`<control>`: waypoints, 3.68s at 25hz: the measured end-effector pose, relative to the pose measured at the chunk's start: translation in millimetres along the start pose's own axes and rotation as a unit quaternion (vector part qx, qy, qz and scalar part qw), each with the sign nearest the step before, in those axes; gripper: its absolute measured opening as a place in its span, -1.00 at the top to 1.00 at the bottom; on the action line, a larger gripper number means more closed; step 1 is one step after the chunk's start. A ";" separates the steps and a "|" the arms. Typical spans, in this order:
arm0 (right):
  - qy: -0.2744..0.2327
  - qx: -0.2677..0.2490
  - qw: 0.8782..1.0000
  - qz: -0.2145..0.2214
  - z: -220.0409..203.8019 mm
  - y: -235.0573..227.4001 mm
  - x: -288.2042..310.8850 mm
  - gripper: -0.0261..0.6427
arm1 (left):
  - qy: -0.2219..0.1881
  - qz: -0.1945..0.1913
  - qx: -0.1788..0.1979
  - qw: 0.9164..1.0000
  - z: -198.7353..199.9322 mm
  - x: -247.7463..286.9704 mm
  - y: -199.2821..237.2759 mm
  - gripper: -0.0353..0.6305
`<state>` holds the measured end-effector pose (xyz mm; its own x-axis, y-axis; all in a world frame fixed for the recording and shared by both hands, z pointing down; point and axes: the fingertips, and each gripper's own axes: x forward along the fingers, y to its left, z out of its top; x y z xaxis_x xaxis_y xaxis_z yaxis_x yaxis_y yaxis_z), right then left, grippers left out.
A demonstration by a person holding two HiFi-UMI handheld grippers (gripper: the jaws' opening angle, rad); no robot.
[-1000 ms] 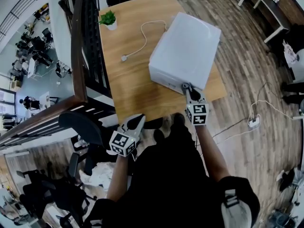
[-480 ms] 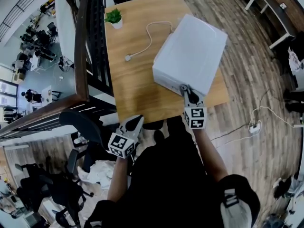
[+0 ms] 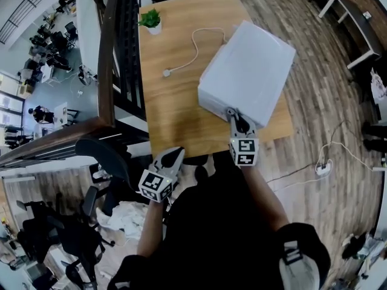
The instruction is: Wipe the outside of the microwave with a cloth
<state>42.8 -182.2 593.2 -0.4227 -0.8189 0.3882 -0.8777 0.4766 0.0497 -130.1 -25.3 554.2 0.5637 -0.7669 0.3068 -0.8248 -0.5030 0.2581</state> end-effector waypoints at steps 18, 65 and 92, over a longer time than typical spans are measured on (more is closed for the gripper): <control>-0.019 -0.012 0.998 0.052 25.7 40.7 45.2 0.84 | -0.006 0.035 -0.019 0.999 -7.2 -10.5 5.5 0.89; 0.039 0.025 0.995 0.088 -17.0 95.8 124.9 0.84 | 0.001 0.078 -0.036 0.996 -21.8 -41.6 9.6 0.89; 0.046 0.083 0.995 -0.005 -53.6 34.6 68.4 0.84 | 0.012 0.006 -0.001 1.000 -27.5 -33.6 -4.5 0.89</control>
<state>-4.4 -204.6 670.8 -0.3979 -0.7868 0.4717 -0.9103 0.4028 -0.0960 -144.2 13.7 567.9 0.5545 -0.7631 0.3320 -0.8315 -0.4925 0.2569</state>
